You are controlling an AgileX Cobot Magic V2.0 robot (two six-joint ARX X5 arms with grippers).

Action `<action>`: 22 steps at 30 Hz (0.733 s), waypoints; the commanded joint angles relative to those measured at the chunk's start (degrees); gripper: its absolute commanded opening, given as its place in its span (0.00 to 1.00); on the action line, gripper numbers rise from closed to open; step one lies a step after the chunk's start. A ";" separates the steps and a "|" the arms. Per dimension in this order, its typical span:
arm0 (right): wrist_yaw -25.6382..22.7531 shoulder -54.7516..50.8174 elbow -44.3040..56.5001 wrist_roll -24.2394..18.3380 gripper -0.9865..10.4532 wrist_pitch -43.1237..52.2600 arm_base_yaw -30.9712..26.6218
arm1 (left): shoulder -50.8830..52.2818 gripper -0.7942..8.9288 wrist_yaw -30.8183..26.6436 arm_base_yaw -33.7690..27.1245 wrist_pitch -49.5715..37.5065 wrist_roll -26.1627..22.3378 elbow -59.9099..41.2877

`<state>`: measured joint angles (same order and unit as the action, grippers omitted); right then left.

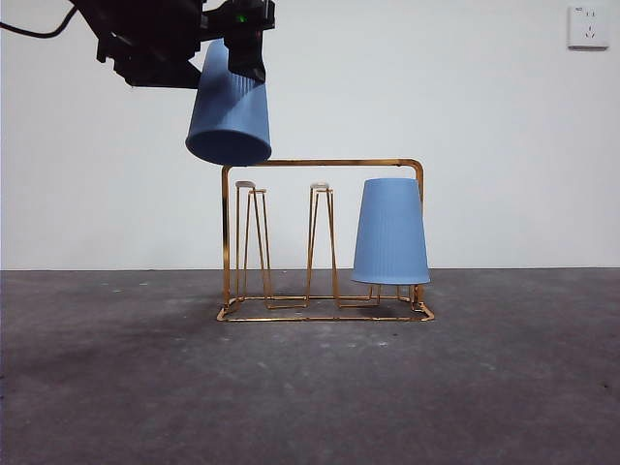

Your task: Pick up cup 1,put cup 1 in the cup rack,pick up cup 2,put cup 2 in the cup rack

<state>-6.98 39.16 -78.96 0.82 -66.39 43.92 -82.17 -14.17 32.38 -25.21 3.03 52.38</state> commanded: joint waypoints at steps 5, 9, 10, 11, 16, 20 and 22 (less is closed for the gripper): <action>-0.79 -0.17 0.44 0.66 0.23 0.35 0.00 | -2.62 0.08 1.05 -0.66 -4.11 -0.04 -0.11; -1.01 -0.17 0.44 0.66 0.23 0.37 0.00 | -4.52 0.08 1.09 -1.07 -6.16 -0.04 -0.11; -1.01 -0.17 0.44 0.66 0.23 0.37 0.00 | -5.07 0.08 1.09 -1.07 -6.49 -0.04 -0.11; -1.20 -0.17 0.44 0.66 0.23 0.37 0.00 | -5.53 0.08 1.07 -1.07 -6.56 -0.04 -0.11; -1.51 -0.17 0.44 0.63 0.23 0.33 0.00 | -7.96 0.08 1.09 -1.14 -7.91 -0.02 -0.11; -1.64 -0.17 0.44 0.63 0.23 0.35 0.00 | -9.99 0.08 1.09 -1.11 -7.74 0.44 -0.11; -1.64 -0.17 0.44 0.63 0.23 0.33 0.00 | -11.10 0.08 1.07 -1.14 -7.37 1.42 -0.11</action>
<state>-8.56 39.16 -78.96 0.86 -66.39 43.92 -92.36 -12.95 31.48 -32.12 3.51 52.38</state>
